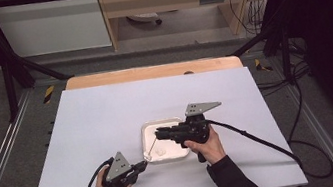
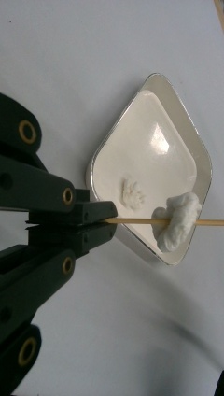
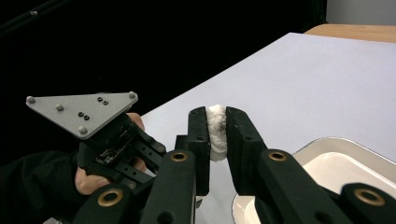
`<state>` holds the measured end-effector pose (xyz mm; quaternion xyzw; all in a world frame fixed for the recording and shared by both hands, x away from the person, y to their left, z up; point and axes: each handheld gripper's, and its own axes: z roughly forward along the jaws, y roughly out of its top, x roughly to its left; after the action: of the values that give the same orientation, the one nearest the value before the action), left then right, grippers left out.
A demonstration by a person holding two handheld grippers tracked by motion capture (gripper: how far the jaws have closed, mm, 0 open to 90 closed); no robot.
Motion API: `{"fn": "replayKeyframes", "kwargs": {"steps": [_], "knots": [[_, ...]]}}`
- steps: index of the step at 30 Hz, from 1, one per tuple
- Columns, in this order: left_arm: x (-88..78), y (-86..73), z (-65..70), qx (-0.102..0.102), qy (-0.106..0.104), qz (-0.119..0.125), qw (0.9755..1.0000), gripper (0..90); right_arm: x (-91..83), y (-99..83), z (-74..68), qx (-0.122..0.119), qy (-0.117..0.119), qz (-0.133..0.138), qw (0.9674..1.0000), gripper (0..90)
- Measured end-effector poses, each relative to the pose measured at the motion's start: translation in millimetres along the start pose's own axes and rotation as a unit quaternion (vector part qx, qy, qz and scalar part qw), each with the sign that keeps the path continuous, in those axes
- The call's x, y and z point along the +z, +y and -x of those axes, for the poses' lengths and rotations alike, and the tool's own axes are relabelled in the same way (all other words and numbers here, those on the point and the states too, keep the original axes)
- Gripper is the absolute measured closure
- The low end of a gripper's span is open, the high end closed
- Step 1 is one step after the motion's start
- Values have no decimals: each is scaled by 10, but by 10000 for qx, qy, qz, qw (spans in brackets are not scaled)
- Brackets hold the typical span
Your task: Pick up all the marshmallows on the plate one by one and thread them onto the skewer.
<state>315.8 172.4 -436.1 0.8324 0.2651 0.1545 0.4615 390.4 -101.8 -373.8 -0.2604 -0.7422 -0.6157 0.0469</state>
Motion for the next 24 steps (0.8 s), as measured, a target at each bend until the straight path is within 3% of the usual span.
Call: {"fn": "replayKeyframes", "kwargs": {"steps": [13,24], "knots": [[21,-3,29,-65,-48,-52,10000,894,33,-48,-15,-53,-65,-134,9999,815],[3,4,27,-128,-27,-14,9999,895,47,-72,-23,-38,-98,-82,9999,818]]}}
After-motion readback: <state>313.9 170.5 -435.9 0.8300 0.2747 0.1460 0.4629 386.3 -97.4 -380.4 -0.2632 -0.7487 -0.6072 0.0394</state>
